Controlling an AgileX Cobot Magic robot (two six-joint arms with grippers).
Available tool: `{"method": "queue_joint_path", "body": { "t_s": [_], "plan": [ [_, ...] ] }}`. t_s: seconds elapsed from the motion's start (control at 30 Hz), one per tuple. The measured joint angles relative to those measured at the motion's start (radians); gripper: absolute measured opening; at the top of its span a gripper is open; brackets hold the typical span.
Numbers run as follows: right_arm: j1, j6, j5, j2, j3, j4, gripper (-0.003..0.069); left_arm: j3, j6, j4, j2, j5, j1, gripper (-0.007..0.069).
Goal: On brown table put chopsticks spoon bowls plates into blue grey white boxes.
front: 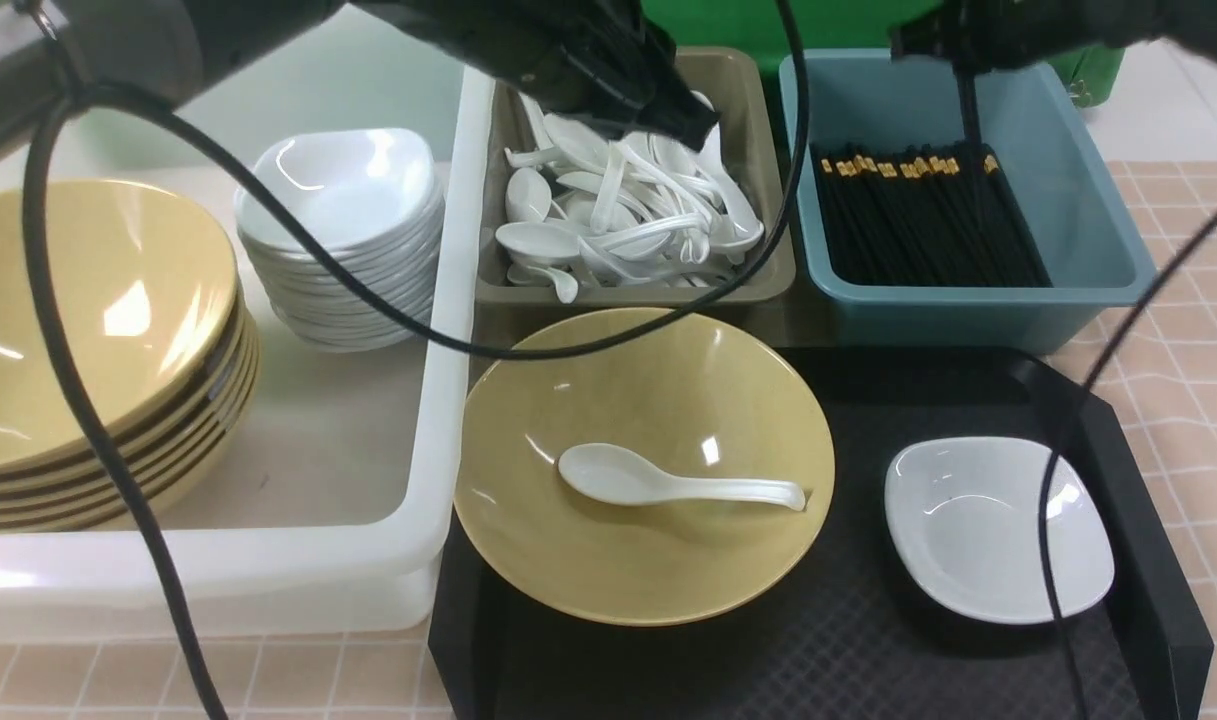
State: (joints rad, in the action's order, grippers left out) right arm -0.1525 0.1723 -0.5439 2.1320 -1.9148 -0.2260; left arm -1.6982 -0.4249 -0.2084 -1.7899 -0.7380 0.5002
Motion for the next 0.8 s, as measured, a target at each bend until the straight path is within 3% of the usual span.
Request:
{"method": "queue_joint_path", "body": {
  "t_s": [0.17,0.23,0.33,0.37,0.47,0.67,0.8],
  "plan": [
    [-0.001,-0.002,-0.178,0.047,-0.090,0.004,0.0290,0.000,0.003,0.030,0.005,-0.067,-0.002,0.0004],
    [-0.010,-0.050,-0.335,0.047,-0.174,0.005,0.0395,0.000,0.014,0.041,0.031,-0.112,-0.015,0.0004],
    [-0.020,-0.122,-0.467,0.036,-0.244,0.005,0.0450,0.002,0.022,0.041,0.064,-0.154,-0.033,0.0004],
    [-0.037,-0.215,-0.587,0.024,-0.315,0.018,0.0478,0.020,0.024,0.035,0.105,-0.187,-0.057,0.0004],
    [-0.060,-0.314,-0.672,-0.008,-0.356,0.081,0.0490,0.066,0.025,0.024,0.165,-0.215,-0.090,0.0004],
    [-0.155,-0.547,-0.700,-0.175,-0.220,0.397,0.0487,0.337,0.025,0.008,0.401,-0.245,-0.206,0.0005],
    [-0.263,-0.710,-0.701,-0.268,-0.037,0.448,0.0478,0.530,0.025,-0.019,0.533,-0.182,-0.254,0.0005]
  ]
}}
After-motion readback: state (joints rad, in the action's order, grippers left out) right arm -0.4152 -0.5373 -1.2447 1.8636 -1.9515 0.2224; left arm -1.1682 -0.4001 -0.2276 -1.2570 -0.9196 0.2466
